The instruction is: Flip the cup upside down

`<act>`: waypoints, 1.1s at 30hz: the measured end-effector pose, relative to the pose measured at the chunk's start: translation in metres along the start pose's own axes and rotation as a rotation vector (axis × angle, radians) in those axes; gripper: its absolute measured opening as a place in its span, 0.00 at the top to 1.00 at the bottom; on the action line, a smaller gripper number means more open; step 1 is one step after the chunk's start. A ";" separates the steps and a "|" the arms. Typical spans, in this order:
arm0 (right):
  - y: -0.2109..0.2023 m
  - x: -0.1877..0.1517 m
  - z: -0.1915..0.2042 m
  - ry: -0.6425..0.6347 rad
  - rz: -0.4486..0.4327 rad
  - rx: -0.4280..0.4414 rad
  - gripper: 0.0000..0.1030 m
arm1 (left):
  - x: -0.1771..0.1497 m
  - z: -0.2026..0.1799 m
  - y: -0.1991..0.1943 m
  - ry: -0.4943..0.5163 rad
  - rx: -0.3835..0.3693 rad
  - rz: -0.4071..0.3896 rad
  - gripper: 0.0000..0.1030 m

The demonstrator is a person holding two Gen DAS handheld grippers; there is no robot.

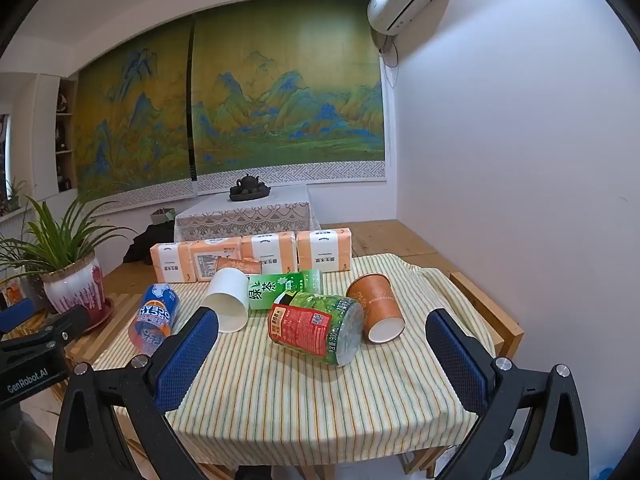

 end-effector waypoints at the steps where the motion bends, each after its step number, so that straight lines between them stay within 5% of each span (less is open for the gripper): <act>1: 0.000 0.000 0.000 0.000 0.015 0.002 0.01 | 0.000 -0.001 0.000 0.005 0.000 -0.001 0.00; 33: -0.003 -0.001 -0.005 0.009 0.009 0.002 0.01 | 0.000 0.000 -0.008 0.006 -0.003 -0.029 0.00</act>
Point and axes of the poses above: each gripper's, at about its wrist camera, not at the fingertips, and y roughly the way its jaws point, z to its left, x to its top, the point moved 3 cm from there along y, roughly the way its jaws point, and after that the axes turned 13 degrees about -y, right-handed, at the moved point
